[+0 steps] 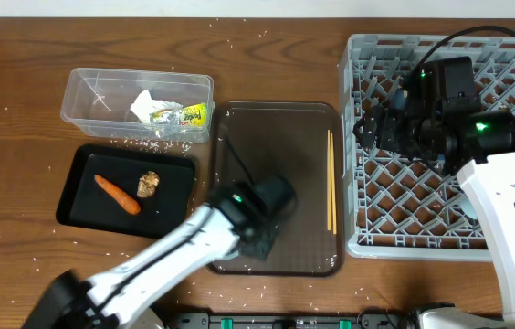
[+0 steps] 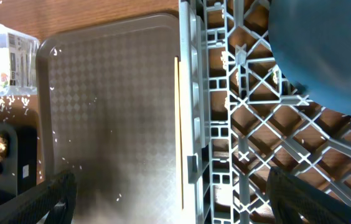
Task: Sort waste into correct bins and load items into the dishwasher rack
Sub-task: 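Tilt the white bowl over the black tray to pour out rice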
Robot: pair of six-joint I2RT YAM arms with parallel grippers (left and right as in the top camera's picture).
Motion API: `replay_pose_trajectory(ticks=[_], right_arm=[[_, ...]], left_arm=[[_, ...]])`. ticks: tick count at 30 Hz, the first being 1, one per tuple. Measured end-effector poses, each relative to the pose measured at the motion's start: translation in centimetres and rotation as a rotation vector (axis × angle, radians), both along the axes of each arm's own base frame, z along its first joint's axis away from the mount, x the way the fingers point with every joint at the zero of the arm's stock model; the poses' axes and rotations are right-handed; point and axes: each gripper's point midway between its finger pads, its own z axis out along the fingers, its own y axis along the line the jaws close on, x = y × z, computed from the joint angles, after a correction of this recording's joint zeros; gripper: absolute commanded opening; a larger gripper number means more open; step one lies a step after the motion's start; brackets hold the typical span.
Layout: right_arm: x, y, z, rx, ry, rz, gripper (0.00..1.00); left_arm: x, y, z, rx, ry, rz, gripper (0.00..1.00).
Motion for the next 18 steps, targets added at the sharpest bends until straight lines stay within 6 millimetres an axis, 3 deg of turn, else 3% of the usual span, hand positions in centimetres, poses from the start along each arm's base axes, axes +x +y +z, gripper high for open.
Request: replay_pose_trajectory(ticks=[4,6,13,18], right_arm=[[-0.4,-0.1,-0.2,-0.002,0.017,0.0,0.91],[-0.5,-0.1,-0.2,-0.003,0.022,0.0,0.91],[-0.7,-0.1,-0.4,-0.005,0.032,0.0,0.9],[-0.7,-0.1,-0.4,-0.005,0.034,0.0,0.9]], left_arm=[[3.8,1.9,3.8,-0.104,-0.101,0.155,0.06],[5.4,4.2,5.0,-0.141,-0.128,0.271,0.06],[10.1,11.9,6.9,-0.338,-0.145,0.648,0.06],[12.3,15.3,8.7,-0.533,-0.19,0.766,0.06]])
